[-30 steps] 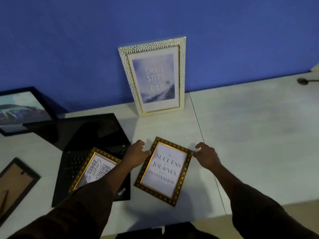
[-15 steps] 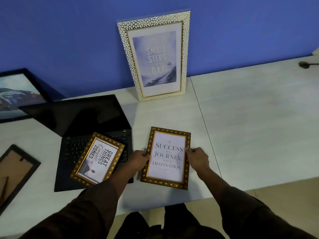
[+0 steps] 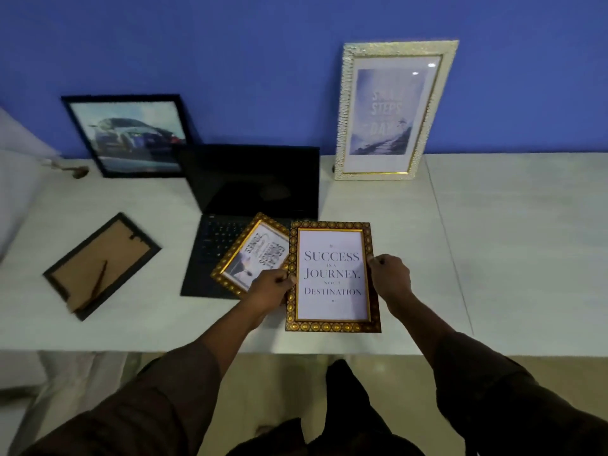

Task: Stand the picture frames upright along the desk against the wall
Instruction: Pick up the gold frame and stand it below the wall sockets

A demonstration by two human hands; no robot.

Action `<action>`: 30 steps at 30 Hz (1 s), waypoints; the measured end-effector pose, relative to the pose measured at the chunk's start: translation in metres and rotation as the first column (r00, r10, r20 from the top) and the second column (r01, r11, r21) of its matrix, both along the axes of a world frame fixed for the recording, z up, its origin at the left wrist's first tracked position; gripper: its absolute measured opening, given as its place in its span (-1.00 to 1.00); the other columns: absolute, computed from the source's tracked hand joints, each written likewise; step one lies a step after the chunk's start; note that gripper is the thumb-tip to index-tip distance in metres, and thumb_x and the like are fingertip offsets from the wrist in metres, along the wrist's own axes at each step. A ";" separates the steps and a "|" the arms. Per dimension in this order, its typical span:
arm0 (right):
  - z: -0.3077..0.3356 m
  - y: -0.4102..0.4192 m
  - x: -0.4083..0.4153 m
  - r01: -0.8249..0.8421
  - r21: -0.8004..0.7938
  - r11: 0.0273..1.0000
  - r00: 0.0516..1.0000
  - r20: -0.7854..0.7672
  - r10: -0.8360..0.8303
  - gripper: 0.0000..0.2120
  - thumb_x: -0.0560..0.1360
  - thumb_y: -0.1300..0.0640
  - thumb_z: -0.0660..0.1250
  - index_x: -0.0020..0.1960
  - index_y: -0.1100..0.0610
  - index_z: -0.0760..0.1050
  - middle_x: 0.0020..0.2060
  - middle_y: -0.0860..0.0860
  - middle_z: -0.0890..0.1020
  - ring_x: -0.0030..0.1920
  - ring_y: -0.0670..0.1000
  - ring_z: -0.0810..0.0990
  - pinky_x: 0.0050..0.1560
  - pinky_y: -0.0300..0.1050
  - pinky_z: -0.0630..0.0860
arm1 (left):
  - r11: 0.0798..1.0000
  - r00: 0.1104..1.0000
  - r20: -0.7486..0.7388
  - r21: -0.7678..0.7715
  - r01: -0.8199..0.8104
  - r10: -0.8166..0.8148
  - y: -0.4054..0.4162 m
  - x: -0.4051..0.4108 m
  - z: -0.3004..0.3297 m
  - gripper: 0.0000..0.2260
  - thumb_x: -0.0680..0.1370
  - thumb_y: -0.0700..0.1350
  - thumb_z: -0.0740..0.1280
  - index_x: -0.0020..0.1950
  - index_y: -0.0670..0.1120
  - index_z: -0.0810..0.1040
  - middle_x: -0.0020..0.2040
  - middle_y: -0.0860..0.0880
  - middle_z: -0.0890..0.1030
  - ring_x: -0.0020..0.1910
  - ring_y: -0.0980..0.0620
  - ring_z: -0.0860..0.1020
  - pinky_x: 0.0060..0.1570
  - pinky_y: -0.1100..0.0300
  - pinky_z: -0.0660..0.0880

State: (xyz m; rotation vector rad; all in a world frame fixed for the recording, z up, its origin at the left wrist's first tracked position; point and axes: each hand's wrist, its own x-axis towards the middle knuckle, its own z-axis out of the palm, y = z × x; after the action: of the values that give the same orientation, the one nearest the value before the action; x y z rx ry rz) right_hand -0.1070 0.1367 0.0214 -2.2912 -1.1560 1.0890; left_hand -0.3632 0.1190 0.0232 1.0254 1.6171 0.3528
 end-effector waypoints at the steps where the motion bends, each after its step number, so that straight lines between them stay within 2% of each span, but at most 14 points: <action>1: 0.004 -0.006 -0.017 -0.016 0.022 1.000 1.000 -0.018 0.017 -0.65 0.58 -0.02 0.18 -0.30 0.13 0.47 -0.27 0.11 0.65 -0.19 0.18 0.62 -0.20 -0.04 0.51 | 1.000 1.000 0.005 0.013 -0.018 0.018 -0.011 -0.016 0.007 -0.72 0.57 0.00 0.34 -0.31 -0.06 0.48 -0.25 -0.12 0.58 -0.24 -0.03 0.50 -0.19 0.13 0.41; 3: 0.013 -0.017 -0.047 -0.056 0.060 0.997 0.997 -0.052 0.059 -0.66 0.60 -0.04 0.18 -0.23 0.12 0.53 -0.24 0.10 0.67 -0.23 0.13 0.64 -0.24 -0.07 0.52 | 0.998 0.998 0.017 0.033 -0.061 0.061 -0.031 -0.046 0.019 -0.75 0.61 -0.08 0.32 -0.25 -0.12 0.52 -0.20 -0.14 0.61 -0.22 -0.04 0.52 -0.16 0.11 0.45; 5: 0.022 -0.027 -0.089 -0.139 0.098 0.985 0.988 -0.058 0.146 -0.67 0.62 -0.04 0.18 -0.13 0.13 0.58 -0.19 0.09 0.68 -0.23 0.08 0.62 -0.26 -0.11 0.47 | 0.992 0.994 0.014 0.069 -0.106 0.105 -0.056 -0.085 0.031 -0.74 0.61 -0.09 0.32 -0.27 -0.12 0.49 -0.20 -0.15 0.59 -0.24 -0.03 0.51 -0.18 0.13 0.45; 8: 0.036 -0.033 -0.146 -0.199 0.143 0.969 0.974 -0.083 0.213 -0.68 0.61 -0.05 0.20 -0.01 0.13 0.62 -0.11 0.10 0.68 -0.10 0.14 0.64 -0.06 0.00 0.57 | 0.978 0.986 -0.020 0.128 -0.163 0.167 -0.087 -0.137 0.050 -0.73 0.61 -0.06 0.33 -0.30 -0.03 0.51 -0.20 -0.10 0.64 -0.24 0.00 0.56 -0.20 0.17 0.48; 13: 0.064 -0.041 -0.248 -0.354 0.263 0.898 0.910 -0.126 0.396 -0.75 0.62 0.02 0.19 -0.10 0.04 0.60 -0.16 0.06 0.69 -0.14 0.10 0.65 -0.08 0.08 0.59 | 0.942 0.951 -0.093 0.193 -0.274 0.295 -0.131 -0.227 0.084 -0.77 0.60 -0.04 0.33 -0.21 -0.10 0.57 -0.14 -0.15 0.71 -0.25 -0.01 0.63 -0.22 0.19 0.49; 17: 0.094 -0.029 -0.312 -0.453 0.317 0.833 0.852 -0.122 0.509 -0.78 0.61 -0.01 0.24 -0.09 0.03 0.60 -0.13 0.05 0.70 -0.11 0.10 0.67 -0.04 0.10 0.63 | 0.901 0.915 -0.126 0.270 -0.340 0.383 -0.144 -0.283 0.105 -0.76 0.59 -0.02 0.33 -0.18 -0.15 0.59 -0.12 -0.14 0.72 -0.23 -0.02 0.65 -0.20 0.17 0.49; 20: 0.117 -0.010 -0.356 -0.513 0.343 0.787 0.807 -0.122 0.579 -0.76 0.62 0.00 0.25 -0.01 0.11 0.62 -0.11 0.03 0.68 -0.11 0.03 0.65 -0.10 -0.06 0.54 | 0.857 0.876 -0.141 0.326 -0.400 0.462 -0.145 -0.320 0.121 -0.74 0.59 -0.03 0.33 -0.12 -0.21 0.61 -0.11 -0.14 0.72 -0.22 -0.03 0.65 -0.20 0.18 0.49; 22: 0.125 0.003 -0.376 -0.529 0.365 0.766 0.787 -0.125 0.604 -0.77 0.62 0.02 0.26 -0.04 0.12 0.62 -0.12 0.01 0.68 -0.13 0.00 0.63 -0.15 -0.10 0.50 | 0.840 0.861 -0.146 0.348 -0.417 0.488 -0.141 -0.335 0.129 -0.75 0.59 -0.04 0.34 -0.10 -0.23 0.61 -0.12 -0.15 0.72 -0.23 -0.03 0.65 -0.24 0.19 0.48; 26: 0.133 0.038 -0.430 -0.583 0.404 0.705 0.738 -0.101 0.667 -0.75 0.60 -0.03 0.28 -0.15 0.07 0.61 -0.19 -0.01 0.69 -0.13 0.03 0.66 -0.04 0.05 0.58 | 0.807 0.834 -0.160 0.401 -0.434 0.528 -0.125 -0.372 0.143 -0.84 0.59 -0.08 0.35 -0.18 -0.05 0.60 -0.19 -0.03 0.69 -0.24 0.02 0.67 -0.34 0.33 0.47; 30: 0.138 0.071 -0.474 -0.624 0.439 0.646 0.689 -0.080 0.720 -0.74 0.59 -0.03 0.28 -0.21 0.04 0.57 -0.23 -0.03 0.67 -0.15 0.05 0.65 -0.05 0.06 0.56 | 0.778 0.787 -0.185 0.396 -0.488 0.588 -0.102 -0.407 0.142 -0.80 0.58 -0.04 0.37 -0.09 -0.18 0.60 -0.17 -0.10 0.71 -0.23 -0.02 0.71 -0.29 0.25 0.49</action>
State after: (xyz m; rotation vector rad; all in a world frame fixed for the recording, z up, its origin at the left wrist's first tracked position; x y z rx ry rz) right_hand -0.5812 0.2080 0.1593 -1.3616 -1.9947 1.1994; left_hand -0.7703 0.0175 0.1652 0.8543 2.1851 0.9277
